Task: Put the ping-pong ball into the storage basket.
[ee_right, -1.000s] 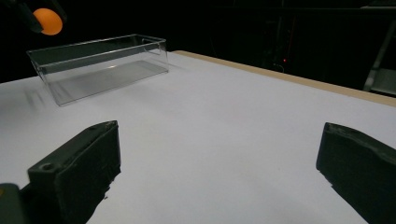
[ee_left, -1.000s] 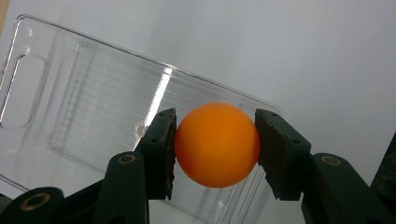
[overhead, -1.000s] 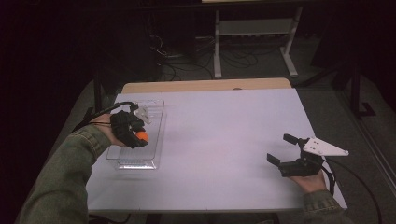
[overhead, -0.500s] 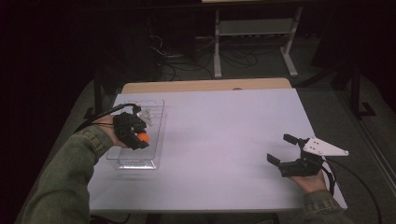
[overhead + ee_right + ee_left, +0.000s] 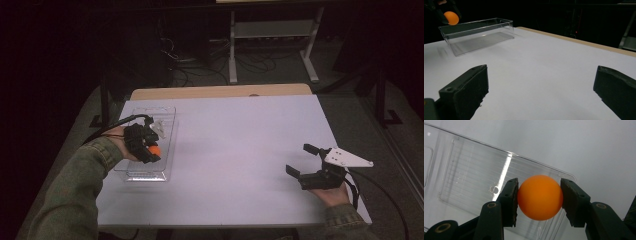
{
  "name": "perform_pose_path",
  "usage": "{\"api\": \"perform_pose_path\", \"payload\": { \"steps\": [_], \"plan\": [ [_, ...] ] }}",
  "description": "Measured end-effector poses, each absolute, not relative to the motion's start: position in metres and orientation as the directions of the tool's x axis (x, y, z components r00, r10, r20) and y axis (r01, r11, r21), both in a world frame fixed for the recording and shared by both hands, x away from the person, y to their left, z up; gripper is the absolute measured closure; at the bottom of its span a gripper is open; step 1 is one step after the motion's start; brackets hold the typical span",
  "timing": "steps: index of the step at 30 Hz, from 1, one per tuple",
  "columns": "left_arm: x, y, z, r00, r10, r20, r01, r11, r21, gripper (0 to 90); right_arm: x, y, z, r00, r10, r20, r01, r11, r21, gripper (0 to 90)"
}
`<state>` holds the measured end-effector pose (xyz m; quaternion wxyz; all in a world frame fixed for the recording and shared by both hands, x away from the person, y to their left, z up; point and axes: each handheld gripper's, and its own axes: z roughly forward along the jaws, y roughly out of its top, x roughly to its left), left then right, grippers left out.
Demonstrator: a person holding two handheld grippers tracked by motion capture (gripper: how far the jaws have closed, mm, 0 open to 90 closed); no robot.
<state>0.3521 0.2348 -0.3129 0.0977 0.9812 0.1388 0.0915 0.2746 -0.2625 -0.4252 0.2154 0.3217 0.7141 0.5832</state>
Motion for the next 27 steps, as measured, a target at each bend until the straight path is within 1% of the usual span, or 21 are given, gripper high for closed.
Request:
{"api": "perform_pose_path", "payload": {
  "steps": [14,27],
  "plan": [
    [0.353,0.236,-0.322,0.944,0.3,0.137,0.268,-0.94,0.213,50.1,0.274,-0.263,-0.425,-0.7,0.711,0.068,0.209,0.113,0.971,0.0],
    [0.357,0.235,-0.332,0.949,0.291,0.125,0.263,-0.944,0.199,50.1,0.274,-0.262,-0.425,-0.701,0.71,0.068,0.211,0.115,0.971,0.0]
  ]
}}
